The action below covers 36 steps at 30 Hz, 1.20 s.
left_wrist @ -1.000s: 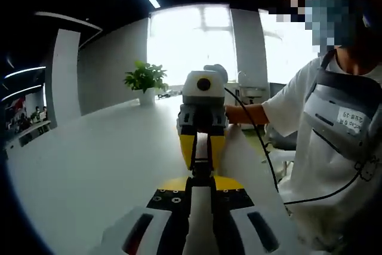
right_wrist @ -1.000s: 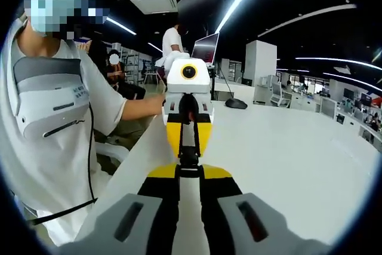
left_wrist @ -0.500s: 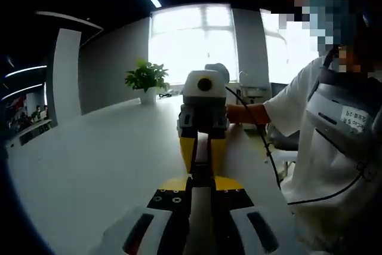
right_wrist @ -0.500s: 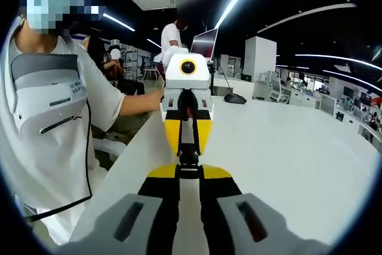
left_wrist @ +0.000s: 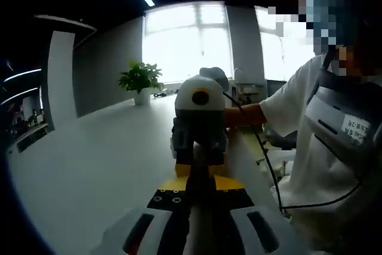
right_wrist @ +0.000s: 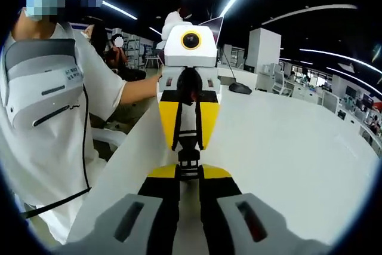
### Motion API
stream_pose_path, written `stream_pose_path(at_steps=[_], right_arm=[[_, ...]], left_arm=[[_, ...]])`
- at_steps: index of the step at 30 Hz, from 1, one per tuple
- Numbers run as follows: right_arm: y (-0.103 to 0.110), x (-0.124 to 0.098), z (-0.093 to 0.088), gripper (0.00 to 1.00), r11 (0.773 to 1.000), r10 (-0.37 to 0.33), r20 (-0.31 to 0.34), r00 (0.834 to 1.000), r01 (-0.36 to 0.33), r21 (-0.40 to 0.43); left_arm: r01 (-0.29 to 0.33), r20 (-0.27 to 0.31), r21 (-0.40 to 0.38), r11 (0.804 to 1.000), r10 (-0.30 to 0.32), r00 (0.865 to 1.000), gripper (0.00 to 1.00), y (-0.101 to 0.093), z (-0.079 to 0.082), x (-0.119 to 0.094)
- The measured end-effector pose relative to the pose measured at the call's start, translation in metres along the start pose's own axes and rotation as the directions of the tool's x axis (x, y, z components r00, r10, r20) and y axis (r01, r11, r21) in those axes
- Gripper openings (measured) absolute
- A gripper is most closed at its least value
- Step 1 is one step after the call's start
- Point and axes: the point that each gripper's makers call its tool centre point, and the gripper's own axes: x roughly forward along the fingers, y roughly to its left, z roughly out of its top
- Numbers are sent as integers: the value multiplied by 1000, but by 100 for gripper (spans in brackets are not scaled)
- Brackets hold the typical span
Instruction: Snap the two parts of the plastic buckle together until the buckle closes and remains connected.
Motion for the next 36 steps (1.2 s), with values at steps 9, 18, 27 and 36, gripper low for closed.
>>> stream_pose_path(at_steps=[9, 18, 27, 36], right_arm=[[-2, -5, -4, 10, 1000, -23, -13, 1000, 23, 4], [-6, -9, 0, 10, 999, -36, -5, 999, 36, 16], [-10, -7, -2, 10, 998, -37, 5, 999, 36, 50], [-10, -4, -5, 9, 997, -19, 11, 1000, 18, 77]], left_arm=[[-36, -52, 4, 999, 36, 998, 11, 6, -17, -4], [-58, -118, 9, 998, 58, 991, 11, 11, -36, -3], [-67, -115, 14, 998, 68, 991, 11, 13, -34, -3], [-57, -125, 15, 998, 59, 990, 10, 10, -33, -1]])
